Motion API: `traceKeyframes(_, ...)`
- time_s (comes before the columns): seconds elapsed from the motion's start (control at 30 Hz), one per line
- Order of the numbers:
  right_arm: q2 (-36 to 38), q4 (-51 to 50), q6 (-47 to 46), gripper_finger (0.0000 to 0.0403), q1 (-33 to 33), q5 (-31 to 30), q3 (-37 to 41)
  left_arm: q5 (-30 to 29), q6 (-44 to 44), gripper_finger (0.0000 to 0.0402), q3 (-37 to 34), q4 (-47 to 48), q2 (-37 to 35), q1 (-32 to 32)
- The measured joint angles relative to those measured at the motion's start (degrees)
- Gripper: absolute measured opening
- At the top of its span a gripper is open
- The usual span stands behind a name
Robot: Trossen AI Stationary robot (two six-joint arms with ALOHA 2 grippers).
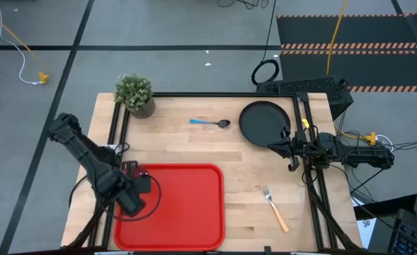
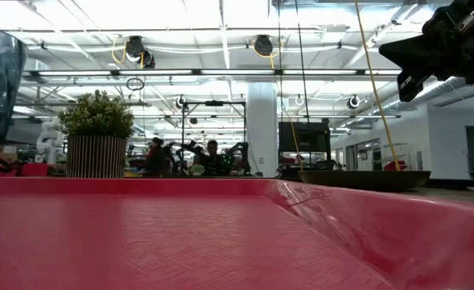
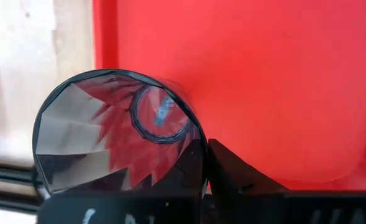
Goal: Pick and place plate/cup/fork/spoon on tray
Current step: Put the blue glass on the top left side of the red serving tray
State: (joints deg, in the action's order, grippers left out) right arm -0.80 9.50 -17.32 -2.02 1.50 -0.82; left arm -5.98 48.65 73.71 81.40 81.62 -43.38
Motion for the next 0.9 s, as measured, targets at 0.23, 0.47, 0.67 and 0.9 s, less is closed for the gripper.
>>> traceKeyframes(0.23, 0.00, 0.00, 0.00, 0.0000, 0.00, 0.02, -0.02, 0.07, 2.33, 0.0008, 0.00, -3.68, 0.00, -2.78)
traceKeyframes(0.47, 0.00, -0.01, 0.18, 0.0000, 0.00, 0.02, 0.00, 0.06, 7.02, 0.0016, -2.97, -4.78, 0.02, -3.56)
traceKeyframes(0.67, 0.00, -0.01, 0.05, 0.0000, 0.00, 0.02, -0.01, 2.48, 7.26, 0.0008, -5.59, -5.15, 0.02, -3.63)
traceKeyframes(0.9, 0.00, 0.02, -0.52, 0.0000, 0.00, 0.02, -0.02, 0.33, 9.04, 0.0013, -5.66, -5.00, 0.02, -3.60)
